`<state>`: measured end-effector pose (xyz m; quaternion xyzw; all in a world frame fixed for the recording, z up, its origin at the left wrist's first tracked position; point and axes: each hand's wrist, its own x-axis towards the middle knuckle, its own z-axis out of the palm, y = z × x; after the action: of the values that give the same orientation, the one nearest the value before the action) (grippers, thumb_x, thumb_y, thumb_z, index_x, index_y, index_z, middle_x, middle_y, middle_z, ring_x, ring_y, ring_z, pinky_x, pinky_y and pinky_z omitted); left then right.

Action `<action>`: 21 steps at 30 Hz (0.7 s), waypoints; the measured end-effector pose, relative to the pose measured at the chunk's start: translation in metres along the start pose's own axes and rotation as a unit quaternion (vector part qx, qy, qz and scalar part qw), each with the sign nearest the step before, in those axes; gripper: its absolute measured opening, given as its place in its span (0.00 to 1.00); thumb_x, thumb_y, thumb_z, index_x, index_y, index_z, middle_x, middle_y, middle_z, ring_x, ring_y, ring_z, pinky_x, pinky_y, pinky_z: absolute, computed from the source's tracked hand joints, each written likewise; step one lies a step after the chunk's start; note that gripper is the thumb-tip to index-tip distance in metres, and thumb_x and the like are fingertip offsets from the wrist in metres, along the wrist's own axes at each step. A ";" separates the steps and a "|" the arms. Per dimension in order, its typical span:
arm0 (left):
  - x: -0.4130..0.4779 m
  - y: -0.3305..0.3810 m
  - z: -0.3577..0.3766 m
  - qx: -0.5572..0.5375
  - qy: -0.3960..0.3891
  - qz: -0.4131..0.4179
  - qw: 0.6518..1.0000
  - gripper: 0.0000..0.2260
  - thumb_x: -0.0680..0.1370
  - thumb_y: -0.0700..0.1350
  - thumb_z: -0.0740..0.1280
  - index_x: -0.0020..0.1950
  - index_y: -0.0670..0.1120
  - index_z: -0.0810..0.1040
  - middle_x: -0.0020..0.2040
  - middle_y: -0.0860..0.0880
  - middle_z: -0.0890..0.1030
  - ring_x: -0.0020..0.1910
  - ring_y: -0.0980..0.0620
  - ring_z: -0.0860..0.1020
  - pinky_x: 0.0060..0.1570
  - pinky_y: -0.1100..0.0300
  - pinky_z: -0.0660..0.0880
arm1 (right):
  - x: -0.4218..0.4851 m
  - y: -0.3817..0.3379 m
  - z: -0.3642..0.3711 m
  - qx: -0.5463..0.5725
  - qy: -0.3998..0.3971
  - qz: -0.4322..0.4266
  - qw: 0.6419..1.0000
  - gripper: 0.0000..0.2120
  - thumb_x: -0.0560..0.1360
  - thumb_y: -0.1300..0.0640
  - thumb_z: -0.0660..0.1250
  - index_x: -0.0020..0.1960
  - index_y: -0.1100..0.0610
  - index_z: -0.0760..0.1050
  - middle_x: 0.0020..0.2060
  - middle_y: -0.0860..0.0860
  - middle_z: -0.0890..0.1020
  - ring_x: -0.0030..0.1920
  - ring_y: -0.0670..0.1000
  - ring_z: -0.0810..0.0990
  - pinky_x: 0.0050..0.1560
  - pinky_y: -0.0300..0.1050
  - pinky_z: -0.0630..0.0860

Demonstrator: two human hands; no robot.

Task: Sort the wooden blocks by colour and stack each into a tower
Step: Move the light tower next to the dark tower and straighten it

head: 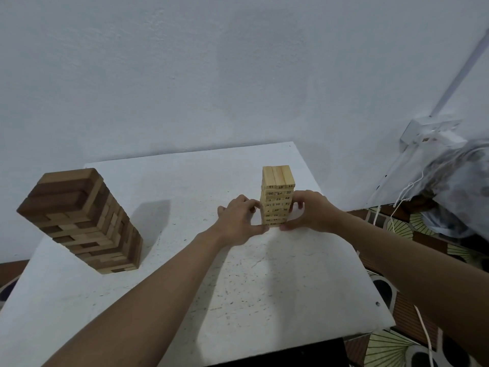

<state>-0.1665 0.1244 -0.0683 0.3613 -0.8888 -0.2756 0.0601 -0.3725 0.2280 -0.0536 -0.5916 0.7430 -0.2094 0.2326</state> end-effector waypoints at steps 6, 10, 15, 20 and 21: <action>-0.007 -0.009 -0.005 0.001 -0.002 0.001 1.000 0.24 0.76 0.59 0.72 0.70 0.55 0.74 0.55 0.53 0.71 0.56 0.54 0.68 0.56 0.54 0.61 | 0.002 -0.009 0.009 0.007 0.014 0.009 1.000 0.27 0.59 0.39 0.80 0.54 0.48 0.82 0.48 0.41 0.82 0.47 0.45 0.75 0.57 0.57 0.74; -0.017 -0.018 -0.009 0.007 -0.001 0.001 1.000 0.23 0.77 0.59 0.72 0.69 0.54 0.74 0.55 0.52 0.71 0.56 0.53 0.69 0.57 0.53 0.64 | 0.001 -0.022 0.016 0.014 0.011 -0.005 1.000 0.21 0.62 0.43 0.82 0.52 0.45 0.80 0.46 0.41 0.81 0.46 0.44 0.74 0.57 0.56 0.74; -0.032 -0.035 -0.017 -0.007 -0.013 0.006 1.000 0.23 0.76 0.58 0.73 0.68 0.52 0.74 0.55 0.52 0.71 0.56 0.52 0.70 0.62 0.50 0.72 | -0.002 -0.042 0.027 0.008 0.002 -0.026 1.000 0.19 0.64 0.44 0.81 0.50 0.41 0.77 0.46 0.41 0.81 0.45 0.42 0.74 0.57 0.55 0.74; -0.052 -0.050 -0.025 -0.021 -0.015 -0.001 1.000 0.23 0.76 0.56 0.73 0.69 0.52 0.74 0.55 0.52 0.72 0.56 0.52 0.72 0.60 0.53 0.73 | -0.002 -0.062 0.043 -0.005 -0.003 -0.034 0.999 0.22 0.64 0.43 0.81 0.55 0.47 0.81 0.47 0.40 0.81 0.45 0.41 0.75 0.57 0.55 0.76; -0.056 -0.053 -0.026 -0.028 -0.014 -0.002 1.000 0.23 0.76 0.56 0.74 0.68 0.52 0.75 0.55 0.52 0.72 0.56 0.52 0.73 0.59 0.54 0.73 | -0.002 -0.065 0.046 -0.007 -0.005 -0.035 0.999 0.22 0.64 0.43 0.81 0.55 0.46 0.81 0.46 0.39 0.81 0.44 0.41 0.74 0.57 0.55 0.76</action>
<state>-0.0853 0.1198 -0.0692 0.3572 -0.8809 -0.3053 0.0569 -0.2935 0.2142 -0.0524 -0.6200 0.7220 -0.2096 0.2243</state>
